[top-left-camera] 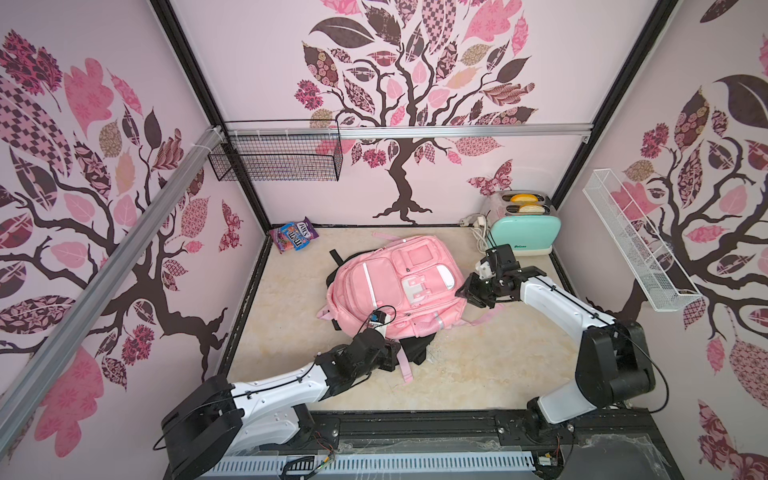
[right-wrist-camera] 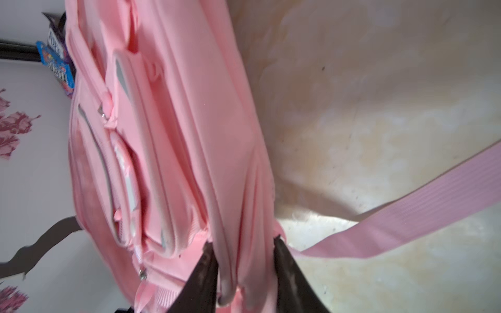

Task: Zip up the backpack
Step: Zip the zipper on the backpack.

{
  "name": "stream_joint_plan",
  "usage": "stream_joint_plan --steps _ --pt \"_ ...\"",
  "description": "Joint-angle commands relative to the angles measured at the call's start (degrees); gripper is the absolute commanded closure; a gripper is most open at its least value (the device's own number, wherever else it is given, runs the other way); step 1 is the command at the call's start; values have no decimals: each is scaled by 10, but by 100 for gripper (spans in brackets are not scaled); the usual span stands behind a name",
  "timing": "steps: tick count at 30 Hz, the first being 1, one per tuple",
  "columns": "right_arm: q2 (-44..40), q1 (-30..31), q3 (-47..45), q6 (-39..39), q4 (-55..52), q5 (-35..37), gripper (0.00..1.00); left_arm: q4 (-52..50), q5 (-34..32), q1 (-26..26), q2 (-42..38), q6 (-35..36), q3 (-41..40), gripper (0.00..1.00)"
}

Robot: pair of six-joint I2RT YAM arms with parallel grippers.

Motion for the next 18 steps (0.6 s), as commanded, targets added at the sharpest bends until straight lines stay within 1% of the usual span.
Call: stream_joint_plan --steps 1,2,3,5,8,10,12,15,18 --pt "-35 -14 -3 10 54 59 20 17 35 -1 27 4 19 100" --pt "-50 -14 -14 12 55 57 15 23 38 -1 34 5 21 100" --pt "-70 -14 -31 15 59 52 12 29 42 -1 40 4 23 100" --pt "-105 -14 -66 22 63 33 9 40 52 -2 51 2 26 100" --pt "-155 -13 -129 49 81 -17 8 69 60 -1 67 1 30 100" --pt "-187 -12 -184 81 112 -50 8 82 68 -2 80 -2 34 100" --pt "-214 -7 -228 109 135 -65 8 95 78 -2 91 -5 36 100" --pt "-250 4 -277 141 157 -63 8 112 89 -3 104 -11 40 100" --pt "-269 16 -305 153 169 -49 8 122 95 -6 114 -13 43 100"
